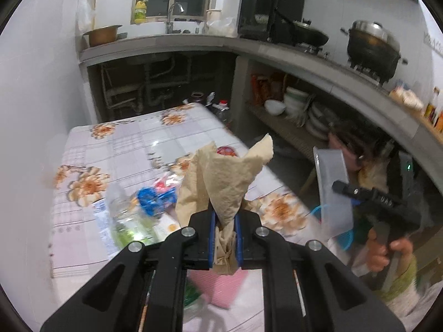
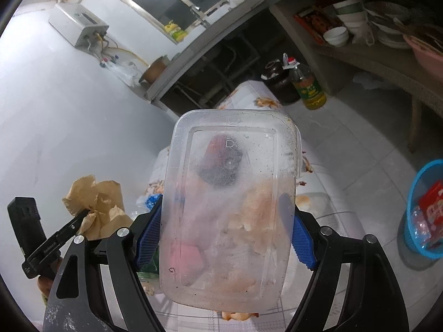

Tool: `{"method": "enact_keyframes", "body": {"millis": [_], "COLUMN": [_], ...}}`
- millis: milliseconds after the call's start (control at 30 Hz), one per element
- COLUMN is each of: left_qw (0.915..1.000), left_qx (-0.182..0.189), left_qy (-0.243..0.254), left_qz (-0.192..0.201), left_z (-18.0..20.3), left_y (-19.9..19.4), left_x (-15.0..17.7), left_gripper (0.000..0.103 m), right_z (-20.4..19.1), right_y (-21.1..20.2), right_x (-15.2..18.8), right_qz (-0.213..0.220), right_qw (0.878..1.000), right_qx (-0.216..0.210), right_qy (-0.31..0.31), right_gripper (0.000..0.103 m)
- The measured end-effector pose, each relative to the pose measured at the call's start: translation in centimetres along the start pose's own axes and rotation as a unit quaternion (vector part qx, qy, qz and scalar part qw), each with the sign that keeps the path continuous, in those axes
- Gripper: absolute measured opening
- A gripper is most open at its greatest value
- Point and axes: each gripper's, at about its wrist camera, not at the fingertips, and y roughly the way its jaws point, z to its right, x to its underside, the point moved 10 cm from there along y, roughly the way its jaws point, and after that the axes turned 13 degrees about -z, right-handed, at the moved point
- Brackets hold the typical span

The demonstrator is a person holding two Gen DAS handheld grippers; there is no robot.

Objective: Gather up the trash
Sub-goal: 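Carry the tan paper and box to the wastebasket and release the paper with the left gripper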

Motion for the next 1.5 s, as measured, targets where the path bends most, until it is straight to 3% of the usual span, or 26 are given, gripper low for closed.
{"method": "enact_keyframes", "body": {"millis": [133,300,467,600,767,967,1067,1100,1133,1200,1300,1500], "left_qw": [0.9982,0.9876,0.9683,0.9510,0.9313,0.9210,0.9156,0.9156,0.9177,0.9182,0.9159,0.9349], "left_qx": [0.058,0.153,0.228,0.256,0.242,0.199,0.172,0.164,0.152,0.143,0.164,0.185], "left_qy": [0.006,0.033,0.074,0.089,0.097,0.122,0.123,0.120,0.114,0.107,0.090,0.103], "left_qz": [0.010,-0.003,-0.072,-0.148,-0.254,-0.312,-0.342,-0.347,-0.349,-0.354,-0.355,-0.285], "left_z": [3.6,11.1,21.1,27.9,35.5,41.3,42.7,42.7,42.7,42.8,42.6,40.9], "left_y": [0.4,3.2,9.5,15.9,25.0,33.1,36.8,37.9,38.7,39.6,38.8,32.8], "left_x": [-1.6,-3.8,-4.7,-4.0,-1.2,2.6,4.0,4.2,4.4,4.6,4.0,-0.5], "left_gripper": [0.010,0.010,0.010,0.010,0.011,0.012,0.037,0.051,0.055,0.061,0.061,0.064], "right_z": [1.6,6.7,14.3,21.1,27.5,31.7,33.3,33.9,34.3,35.3,36.1,37.6], "right_y": [-3.5,-9.7,-15.3,-17.6,-17.5,-16.6,-16.4,-16.2,-16.0,-15.9,-15.3,-11.8], "right_x": [-0.3,0.4,3.1,6.5,9.8,12.3,12.3,12.2,12.1,12.4,12.5,11.3], "right_qz": [0.031,0.084,0.125,0.140,0.138,0.129,0.126,0.125,0.122,0.117,0.104,0.056], "right_qw": [0.999,0.993,0.978,0.958,0.936,0.922,0.918,0.916,0.916,0.915,0.917,0.925], "right_qx": [0.015,0.052,0.081,0.089,0.102,0.115,0.119,0.120,0.121,0.127,0.137,0.193], "right_qy": [0.013,0.061,0.149,0.233,0.307,0.346,0.358,0.361,0.363,0.365,0.361,0.321], "right_gripper": [0.075,0.075,0.075,0.075,0.075,0.075,0.075,0.075,0.075,0.075,0.075,0.075]}}
